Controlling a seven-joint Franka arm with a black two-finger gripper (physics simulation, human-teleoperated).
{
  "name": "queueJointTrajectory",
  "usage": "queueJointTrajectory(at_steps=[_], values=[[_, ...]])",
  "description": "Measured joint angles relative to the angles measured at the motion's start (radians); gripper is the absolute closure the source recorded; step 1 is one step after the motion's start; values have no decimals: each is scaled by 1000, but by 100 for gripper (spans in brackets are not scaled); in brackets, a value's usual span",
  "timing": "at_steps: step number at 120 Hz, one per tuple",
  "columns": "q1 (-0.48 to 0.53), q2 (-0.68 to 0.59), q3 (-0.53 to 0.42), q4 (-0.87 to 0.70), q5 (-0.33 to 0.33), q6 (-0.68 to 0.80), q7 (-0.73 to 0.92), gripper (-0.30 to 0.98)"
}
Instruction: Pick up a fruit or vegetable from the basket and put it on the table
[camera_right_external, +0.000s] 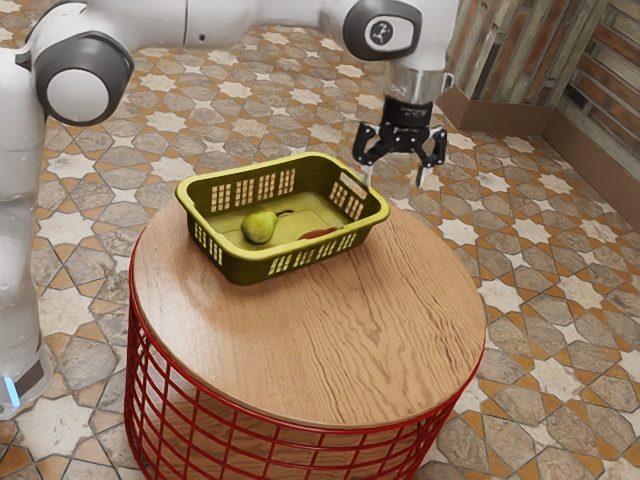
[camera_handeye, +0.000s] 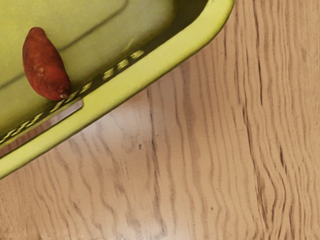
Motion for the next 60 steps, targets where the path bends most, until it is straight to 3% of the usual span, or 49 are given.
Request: queueJointTrajectory(at_steps=[33,46,54,60], values=[[-49,-120,1,-9,3,24,-288,0],[-199,-137,123,-66,7,-32,-256,0],[-288,-228,197,-228,10,-49,-203,0],[-210,-288,250,-320,21,-51,-155,0]])
